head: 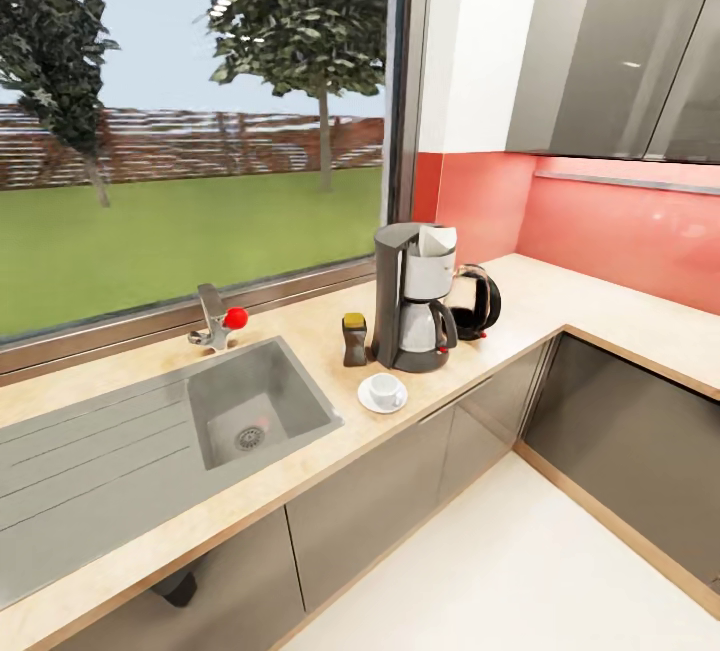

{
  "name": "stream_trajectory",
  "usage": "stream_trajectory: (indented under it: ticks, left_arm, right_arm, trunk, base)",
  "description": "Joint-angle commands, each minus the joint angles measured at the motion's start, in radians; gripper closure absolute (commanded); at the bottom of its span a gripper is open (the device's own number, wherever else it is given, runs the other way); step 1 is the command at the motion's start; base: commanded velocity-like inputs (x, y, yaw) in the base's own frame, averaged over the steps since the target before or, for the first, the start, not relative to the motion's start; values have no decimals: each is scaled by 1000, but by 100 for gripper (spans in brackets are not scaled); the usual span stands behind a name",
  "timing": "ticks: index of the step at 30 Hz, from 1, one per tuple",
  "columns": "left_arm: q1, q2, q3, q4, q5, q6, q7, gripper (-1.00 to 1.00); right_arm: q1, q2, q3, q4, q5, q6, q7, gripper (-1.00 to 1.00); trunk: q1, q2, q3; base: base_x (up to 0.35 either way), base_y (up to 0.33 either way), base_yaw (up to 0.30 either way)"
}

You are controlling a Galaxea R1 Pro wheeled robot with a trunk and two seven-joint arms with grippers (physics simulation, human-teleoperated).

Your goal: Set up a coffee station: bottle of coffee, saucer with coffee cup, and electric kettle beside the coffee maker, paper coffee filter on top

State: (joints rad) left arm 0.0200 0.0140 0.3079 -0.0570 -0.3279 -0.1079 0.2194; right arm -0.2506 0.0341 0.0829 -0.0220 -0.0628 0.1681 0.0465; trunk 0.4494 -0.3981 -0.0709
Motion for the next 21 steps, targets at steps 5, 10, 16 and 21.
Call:
stream_trajectory:
  ticks: [5,10,16,21]
  left_arm:
    - [-6,3,11,-3,-11,210,3,-100]
    - [-6,2,12,-3,-9,242,4,-100]
    - [-6,4,11,-1,-8,243,8,-100]
    - [-6,5,13,-1,-7,242,14,-100]
  right_arm:
    - [64,49,9,-2,-12,8,0,-100]
    - [68,51,10,-3,-9,2,-7,-100]
    - [68,45,10,-7,-12,-10,-8,-100]
    - [68,41,11,-24,-12,-127,-7,-100]
  trunk:
    - [1,-2,-2]
    - [1,-2,-2]
    - [1,-2,-2]
    - [1,-2,-2]
  base:
    - [0,0,0]
    - [0,0,0]
    - [0,0,0]
    - [0,0,0]
